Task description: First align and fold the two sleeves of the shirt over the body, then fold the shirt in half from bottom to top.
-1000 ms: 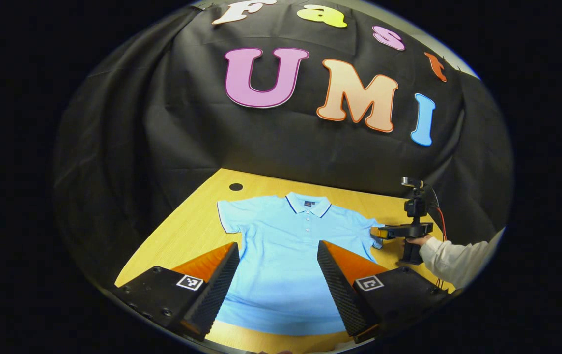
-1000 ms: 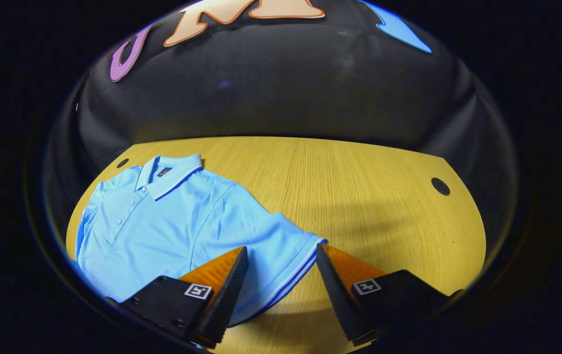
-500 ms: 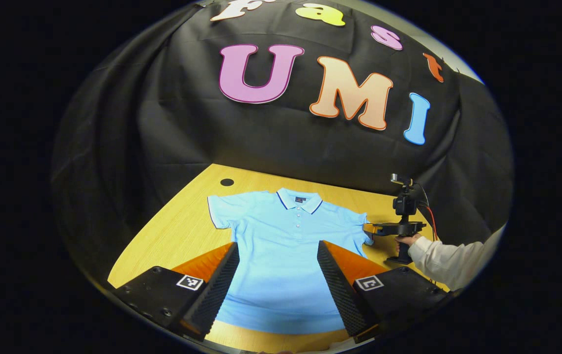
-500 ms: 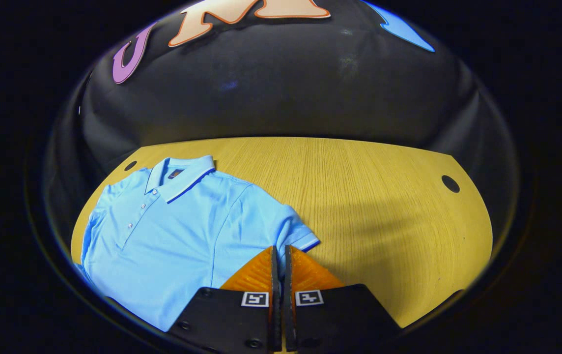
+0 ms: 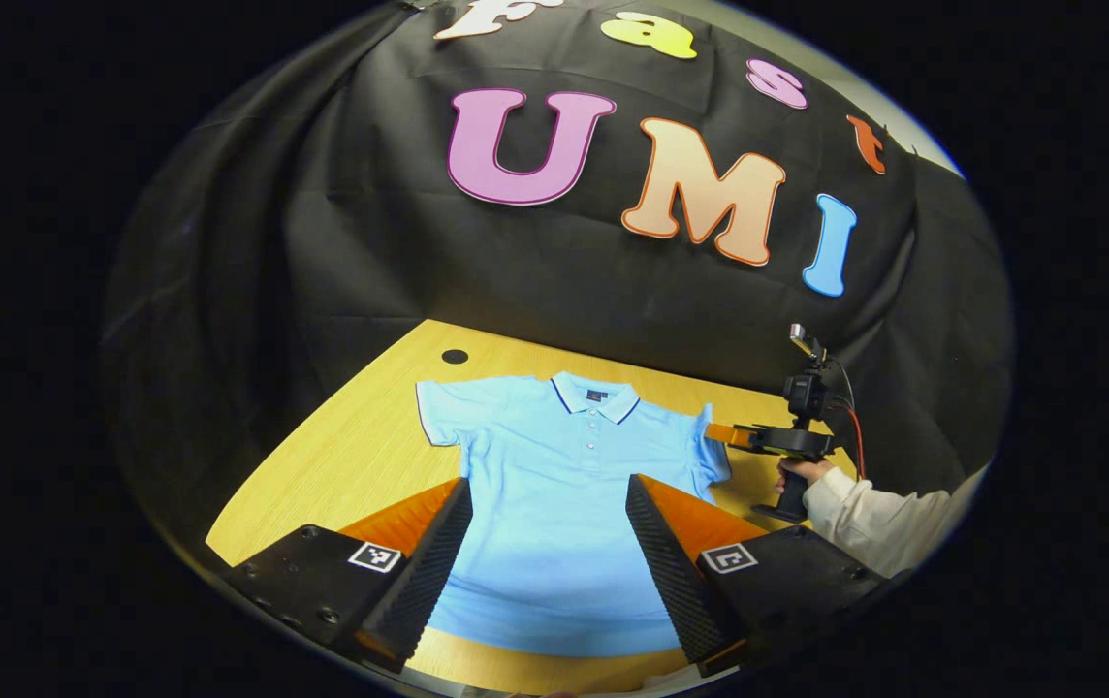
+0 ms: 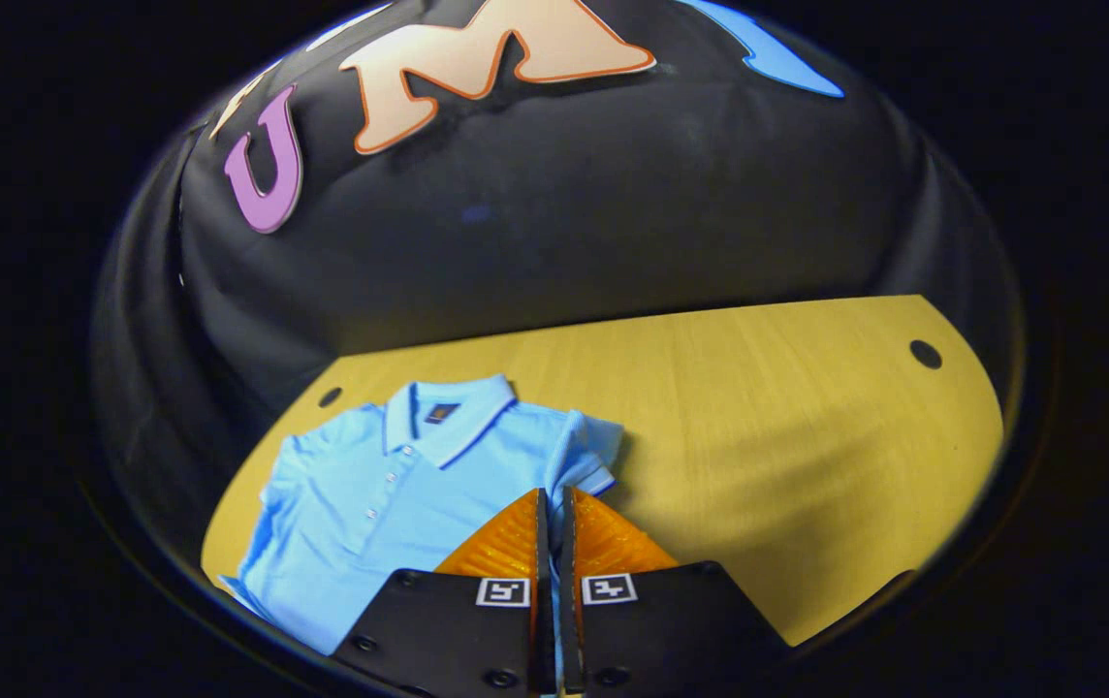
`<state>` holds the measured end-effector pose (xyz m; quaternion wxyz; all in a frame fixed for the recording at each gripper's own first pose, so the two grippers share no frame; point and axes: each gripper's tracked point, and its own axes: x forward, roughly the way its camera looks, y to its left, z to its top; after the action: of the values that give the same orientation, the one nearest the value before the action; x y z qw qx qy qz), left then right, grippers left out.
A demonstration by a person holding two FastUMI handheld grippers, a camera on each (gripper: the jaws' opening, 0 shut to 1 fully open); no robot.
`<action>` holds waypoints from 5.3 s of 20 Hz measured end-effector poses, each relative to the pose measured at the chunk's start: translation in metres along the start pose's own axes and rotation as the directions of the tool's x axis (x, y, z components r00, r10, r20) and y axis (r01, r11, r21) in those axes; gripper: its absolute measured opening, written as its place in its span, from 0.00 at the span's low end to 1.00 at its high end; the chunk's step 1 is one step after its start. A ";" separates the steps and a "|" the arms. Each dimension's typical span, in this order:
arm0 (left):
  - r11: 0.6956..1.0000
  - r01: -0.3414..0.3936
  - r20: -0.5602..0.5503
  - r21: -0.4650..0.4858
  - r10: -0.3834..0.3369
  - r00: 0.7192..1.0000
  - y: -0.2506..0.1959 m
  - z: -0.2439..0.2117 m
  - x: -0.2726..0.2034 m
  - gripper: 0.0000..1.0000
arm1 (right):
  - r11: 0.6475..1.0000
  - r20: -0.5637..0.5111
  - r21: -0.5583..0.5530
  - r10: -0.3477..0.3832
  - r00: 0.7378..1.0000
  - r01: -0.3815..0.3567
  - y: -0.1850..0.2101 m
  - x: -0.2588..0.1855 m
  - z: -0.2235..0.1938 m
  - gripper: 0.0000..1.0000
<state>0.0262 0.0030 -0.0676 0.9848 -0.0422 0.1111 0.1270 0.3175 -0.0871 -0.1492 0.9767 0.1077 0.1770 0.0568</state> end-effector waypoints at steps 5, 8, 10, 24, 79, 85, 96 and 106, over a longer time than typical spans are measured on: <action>1.000 -0.011 -0.008 -0.005 0.011 1.000 0.004 -0.004 -0.002 0.96 | 0.983 -0.044 0.100 0.156 0.987 -0.151 0.070 0.021 -0.028 0.05; 1.000 -0.022 -0.003 -0.015 0.022 1.000 0.006 -0.004 -0.005 0.96 | 0.966 -0.103 0.159 0.223 0.969 -0.206 0.101 0.029 -0.054 0.12; 0.999 -0.030 0.010 -0.026 0.030 0.999 0.009 -0.002 -0.007 0.96 | 0.955 -0.130 0.162 0.272 0.953 -0.250 0.117 0.022 -0.065 0.11; 0.999 -0.011 0.035 0.052 0.009 0.999 0.092 0.019 0.090 0.96 | 0.992 -0.052 0.027 0.121 0.991 -0.120 0.102 -0.112 -0.066 0.98; 0.912 0.374 -0.282 0.170 -0.318 0.905 -0.015 -0.046 0.287 0.33 | 0.855 0.056 0.283 -0.467 0.882 0.435 0.043 -0.261 -0.136 0.98; 0.912 0.363 -0.264 0.193 -0.308 0.914 0.013 -0.051 0.231 0.96 | 0.858 0.046 0.261 -0.468 0.882 0.442 0.050 -0.269 -0.159 0.98; 0.946 0.168 -0.250 0.276 -0.098 0.963 0.112 -0.120 0.045 0.96 | 0.957 -0.086 -0.030 -0.290 0.953 0.289 0.061 -0.262 -0.240 0.98; 0.971 0.072 -0.273 0.229 -0.007 0.962 0.133 -0.189 0.010 0.96 | 0.970 -0.152 -0.144 -0.216 0.965 0.194 0.040 -0.256 -0.287 0.98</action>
<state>-0.0381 0.1125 -0.2605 0.9607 0.0562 0.2578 0.0862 -0.0264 -0.0315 -0.3165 0.9639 0.0210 0.2641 -0.0248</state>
